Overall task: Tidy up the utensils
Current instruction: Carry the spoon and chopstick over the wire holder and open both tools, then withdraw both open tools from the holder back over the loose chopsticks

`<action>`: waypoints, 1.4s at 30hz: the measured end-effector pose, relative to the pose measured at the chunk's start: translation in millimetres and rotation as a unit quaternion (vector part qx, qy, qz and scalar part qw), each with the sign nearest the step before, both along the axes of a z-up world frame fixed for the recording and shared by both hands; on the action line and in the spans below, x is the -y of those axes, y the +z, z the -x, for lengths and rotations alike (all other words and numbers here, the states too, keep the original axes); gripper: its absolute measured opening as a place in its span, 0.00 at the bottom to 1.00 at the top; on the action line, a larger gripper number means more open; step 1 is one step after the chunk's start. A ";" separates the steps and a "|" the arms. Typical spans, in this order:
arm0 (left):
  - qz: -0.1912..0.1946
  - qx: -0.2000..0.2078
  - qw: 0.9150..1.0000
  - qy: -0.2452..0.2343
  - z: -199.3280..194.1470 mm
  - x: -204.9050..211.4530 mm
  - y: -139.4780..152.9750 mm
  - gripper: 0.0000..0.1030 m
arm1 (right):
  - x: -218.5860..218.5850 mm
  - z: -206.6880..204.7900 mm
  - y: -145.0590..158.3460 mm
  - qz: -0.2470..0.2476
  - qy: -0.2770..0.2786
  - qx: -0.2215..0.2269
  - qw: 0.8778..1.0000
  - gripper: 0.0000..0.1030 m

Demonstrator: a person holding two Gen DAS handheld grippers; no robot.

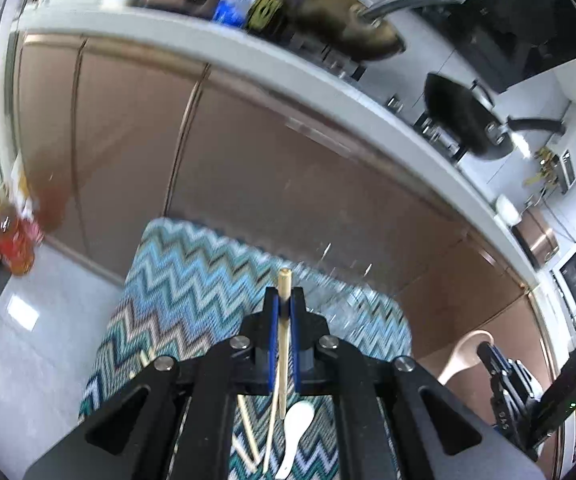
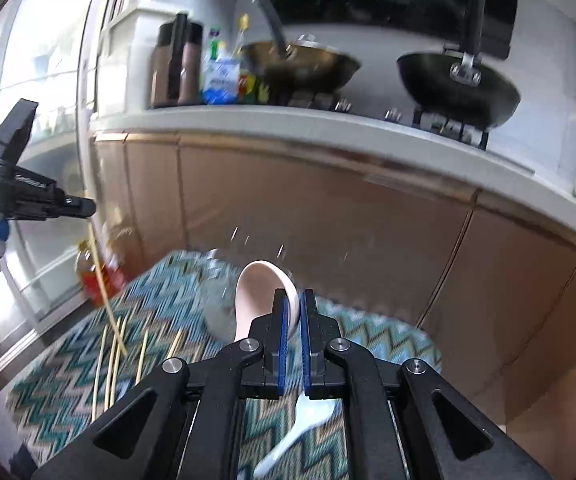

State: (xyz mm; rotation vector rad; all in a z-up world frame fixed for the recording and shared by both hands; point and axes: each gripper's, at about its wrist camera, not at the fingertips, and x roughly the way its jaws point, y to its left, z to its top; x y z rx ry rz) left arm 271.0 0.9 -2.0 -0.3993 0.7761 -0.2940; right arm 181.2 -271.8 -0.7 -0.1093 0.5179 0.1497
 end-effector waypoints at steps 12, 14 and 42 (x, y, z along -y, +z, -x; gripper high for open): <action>0.001 0.077 0.997 -0.002 -56.8 48.8 44.5 0.05 | -21.1 -82.4 14.4 0.037 -0.066 0.089 0.993 0.05; -0.004 0.075 0.997 -0.001 -69.9 59.1 36.3 0.05 | -24.4 -93.7 5.8 0.046 -0.072 0.090 0.992 0.05; -0.110 0.181 0.977 0.023 -21.2 70.7 -13.8 0.08 | -21.8 -64.7 -39.7 -0.011 -0.068 0.093 0.993 0.36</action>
